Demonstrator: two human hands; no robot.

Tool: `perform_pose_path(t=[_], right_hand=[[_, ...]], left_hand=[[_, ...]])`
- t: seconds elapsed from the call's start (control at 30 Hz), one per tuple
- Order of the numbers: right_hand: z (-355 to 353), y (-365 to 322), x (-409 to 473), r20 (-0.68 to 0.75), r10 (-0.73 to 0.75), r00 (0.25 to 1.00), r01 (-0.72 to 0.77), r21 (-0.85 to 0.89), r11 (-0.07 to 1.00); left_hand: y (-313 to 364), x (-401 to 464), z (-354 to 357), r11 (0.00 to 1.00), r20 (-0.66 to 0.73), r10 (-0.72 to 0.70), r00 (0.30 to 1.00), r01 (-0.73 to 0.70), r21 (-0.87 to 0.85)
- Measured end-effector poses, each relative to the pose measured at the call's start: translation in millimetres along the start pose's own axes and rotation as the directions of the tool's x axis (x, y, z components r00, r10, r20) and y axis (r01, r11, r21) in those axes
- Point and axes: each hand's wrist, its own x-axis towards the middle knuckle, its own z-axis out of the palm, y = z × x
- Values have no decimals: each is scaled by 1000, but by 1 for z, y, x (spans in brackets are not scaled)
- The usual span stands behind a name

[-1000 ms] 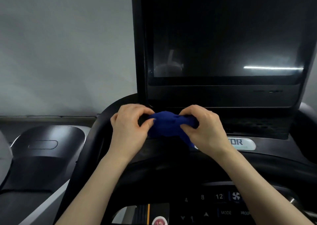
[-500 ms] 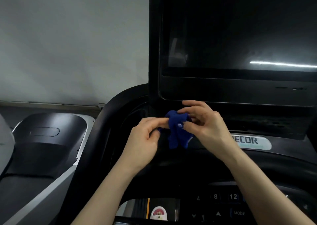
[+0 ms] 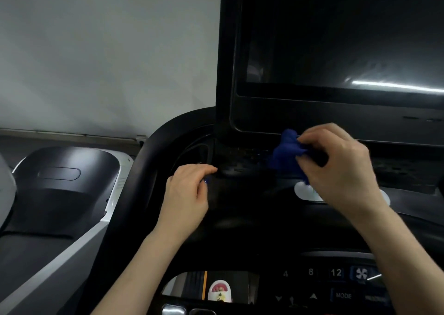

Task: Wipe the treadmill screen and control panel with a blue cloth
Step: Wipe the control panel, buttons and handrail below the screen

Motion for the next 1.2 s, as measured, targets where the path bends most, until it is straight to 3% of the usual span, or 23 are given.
perform_pose_path(t=[0.07, 0.2, 0.57, 0.77, 0.97, 1.2], right_hand=[[15, -4, 4, -15, -116, 993, 114, -101, 988], [62, -4, 6, 120, -318, 940, 340, -284, 897], [109, 14, 3, 333, -443, 833, 548, -377, 747], [110, 24, 3, 340, -496, 799, 597, -349, 722], [129, 17, 2, 237, -462, 855, 514, -256, 819], [140, 19, 25, 154, -661, 735, 678, -173, 714]], left_hand=[[-15, -2, 9, 997, 51, 21, 998, -24, 66], [-27, -2, 24, 985, 193, 73, 978, -102, 142], [-40, -1, 34, 974, 243, 88, 966, -134, 180], [-43, -1, 35, 964, 326, 81, 942, -157, 214], [-48, -3, 34, 965, 358, 75, 931, -158, 208], [-57, -6, 33, 978, 379, 70, 923, -138, 155]])
